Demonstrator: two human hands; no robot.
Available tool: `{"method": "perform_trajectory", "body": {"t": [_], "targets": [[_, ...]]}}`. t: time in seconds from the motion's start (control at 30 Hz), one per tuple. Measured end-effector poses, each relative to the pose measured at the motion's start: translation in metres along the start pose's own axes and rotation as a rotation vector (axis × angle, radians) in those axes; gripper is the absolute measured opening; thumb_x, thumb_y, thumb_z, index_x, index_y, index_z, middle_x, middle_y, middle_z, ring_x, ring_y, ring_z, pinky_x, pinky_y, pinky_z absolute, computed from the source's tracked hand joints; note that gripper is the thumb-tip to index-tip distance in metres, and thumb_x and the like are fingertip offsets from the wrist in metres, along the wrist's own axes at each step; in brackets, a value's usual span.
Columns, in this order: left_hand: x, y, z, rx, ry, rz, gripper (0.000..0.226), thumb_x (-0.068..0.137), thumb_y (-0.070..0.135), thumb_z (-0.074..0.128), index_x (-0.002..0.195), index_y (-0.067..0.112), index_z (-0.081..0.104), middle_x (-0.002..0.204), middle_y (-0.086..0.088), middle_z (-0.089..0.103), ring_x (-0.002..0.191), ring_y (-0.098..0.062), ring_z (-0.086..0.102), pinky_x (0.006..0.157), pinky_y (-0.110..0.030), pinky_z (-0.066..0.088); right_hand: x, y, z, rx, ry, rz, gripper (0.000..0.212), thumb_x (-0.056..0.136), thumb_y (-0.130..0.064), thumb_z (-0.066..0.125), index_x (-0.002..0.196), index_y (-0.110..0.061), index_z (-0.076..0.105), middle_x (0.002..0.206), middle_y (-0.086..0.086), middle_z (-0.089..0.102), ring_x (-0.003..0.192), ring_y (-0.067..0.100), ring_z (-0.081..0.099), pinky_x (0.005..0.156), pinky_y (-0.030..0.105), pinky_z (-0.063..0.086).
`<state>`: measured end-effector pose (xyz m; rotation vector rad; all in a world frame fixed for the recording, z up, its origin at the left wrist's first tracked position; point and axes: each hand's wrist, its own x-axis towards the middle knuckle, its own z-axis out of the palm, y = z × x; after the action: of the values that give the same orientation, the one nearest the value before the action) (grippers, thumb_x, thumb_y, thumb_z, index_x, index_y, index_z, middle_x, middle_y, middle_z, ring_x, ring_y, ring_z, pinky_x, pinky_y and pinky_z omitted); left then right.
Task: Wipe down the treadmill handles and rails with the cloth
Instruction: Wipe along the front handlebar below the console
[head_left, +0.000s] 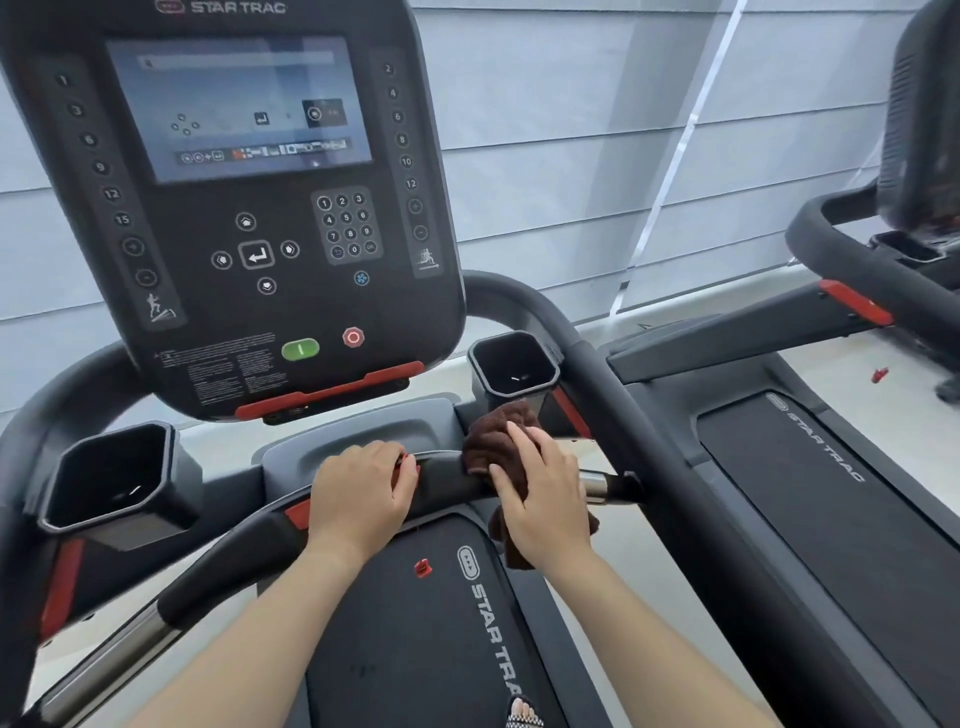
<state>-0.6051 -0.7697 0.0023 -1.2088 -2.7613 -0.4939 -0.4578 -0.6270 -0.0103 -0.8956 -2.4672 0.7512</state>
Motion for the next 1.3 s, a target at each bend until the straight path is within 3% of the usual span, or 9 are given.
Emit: {"method": "perform_trajectory", "body": {"t": [0.13, 0.27, 0.5, 0.63, 0.7, 0.9, 1.1, 1.3], "targets": [[-0.001, 0.003, 0.0, 0.003, 0.022, -0.009, 0.042, 0.085, 0.043, 0.026, 0.081, 0.023, 0.063, 0.075, 0.006, 0.067, 0.07, -0.019, 0.06, 0.061, -0.036, 0.046, 0.009, 0.029, -0.01, -0.067, 0.0, 0.07, 0.049, 0.091, -0.047, 0.045, 0.136, -0.031, 0.04, 0.14, -0.003, 0.044, 0.121, 0.025, 0.04, 0.097, 0.046, 0.037], [-0.001, 0.005, -0.001, 0.024, 0.028, -0.023, 0.043, 0.085, 0.043, 0.025, 0.082, 0.023, 0.063, 0.076, 0.006, 0.067, 0.069, -0.018, 0.059, 0.061, -0.037, 0.047, 0.011, 0.039, -0.01, -0.093, -0.012, 0.143, 0.052, 0.092, -0.05, 0.04, 0.139, -0.026, 0.038, 0.144, 0.005, 0.04, 0.128, 0.029, 0.031, 0.103, 0.046, 0.03], [0.0, 0.008, -0.002, 0.051, 0.034, -0.055, 0.045, 0.085, 0.044, 0.025, 0.084, 0.023, 0.064, 0.079, 0.007, 0.069, 0.071, -0.019, 0.061, 0.063, -0.035, 0.047, 0.016, 0.052, -0.019, -0.025, -0.103, -0.089, 0.06, 0.085, -0.057, 0.037, 0.138, -0.029, 0.04, 0.14, 0.003, 0.041, 0.128, 0.023, 0.032, 0.103, 0.045, 0.035], [-0.002, 0.011, -0.002, 0.076, 0.065, -0.087, 0.043, 0.085, 0.043, 0.027, 0.083, 0.023, 0.066, 0.078, 0.006, 0.069, 0.07, -0.02, 0.061, 0.061, -0.035, 0.045, 0.022, 0.052, -0.014, 0.005, -0.093, -0.179, 0.056, 0.085, -0.052, 0.04, 0.134, -0.025, 0.045, 0.144, 0.004, 0.036, 0.134, 0.025, 0.027, 0.11, 0.048, 0.026], [-0.002, 0.012, -0.001, 0.084, 0.075, -0.095, 0.044, 0.085, 0.042, 0.027, 0.082, 0.022, 0.066, 0.076, 0.005, 0.068, 0.068, -0.02, 0.06, 0.059, -0.034, 0.043, 0.022, 0.048, -0.009, 0.07, -0.077, -0.229, 0.054, 0.085, -0.048, 0.043, 0.133, -0.023, 0.046, 0.144, 0.005, 0.04, 0.134, 0.026, 0.033, 0.111, 0.049, 0.027], [-0.003, 0.012, -0.001, 0.09, 0.084, -0.104, 0.044, 0.085, 0.041, 0.027, 0.081, 0.021, 0.066, 0.074, 0.003, 0.067, 0.065, -0.022, 0.058, 0.059, -0.034, 0.042, 0.026, 0.025, -0.002, 0.095, -0.129, -0.41, 0.046, 0.088, -0.044, 0.048, 0.132, -0.031, 0.047, 0.138, 0.001, 0.05, 0.127, 0.024, 0.045, 0.104, 0.041, 0.038], [-0.003, 0.009, -0.003, 0.092, 0.035, -0.083, 0.042, 0.086, 0.043, 0.026, 0.082, 0.024, 0.064, 0.078, 0.007, 0.068, 0.067, -0.018, 0.057, 0.059, -0.033, 0.042, 0.036, 0.031, -0.008, 0.17, -0.077, -0.24, 0.034, 0.087, -0.038, 0.05, 0.118, -0.026, 0.06, 0.12, -0.006, 0.062, 0.109, 0.016, 0.056, 0.09, 0.034, 0.047], [-0.006, -0.01, -0.011, -0.001, -0.008, -0.098, 0.039, 0.088, 0.046, 0.022, 0.071, 0.026, 0.052, 0.068, 0.008, 0.056, 0.067, -0.017, 0.053, 0.057, -0.032, 0.038, 0.03, -0.013, 0.009, 0.114, -0.049, -0.334, 0.032, 0.087, -0.035, 0.053, 0.115, -0.022, 0.063, 0.12, 0.001, 0.061, 0.111, 0.023, 0.056, 0.089, 0.041, 0.049]]}}
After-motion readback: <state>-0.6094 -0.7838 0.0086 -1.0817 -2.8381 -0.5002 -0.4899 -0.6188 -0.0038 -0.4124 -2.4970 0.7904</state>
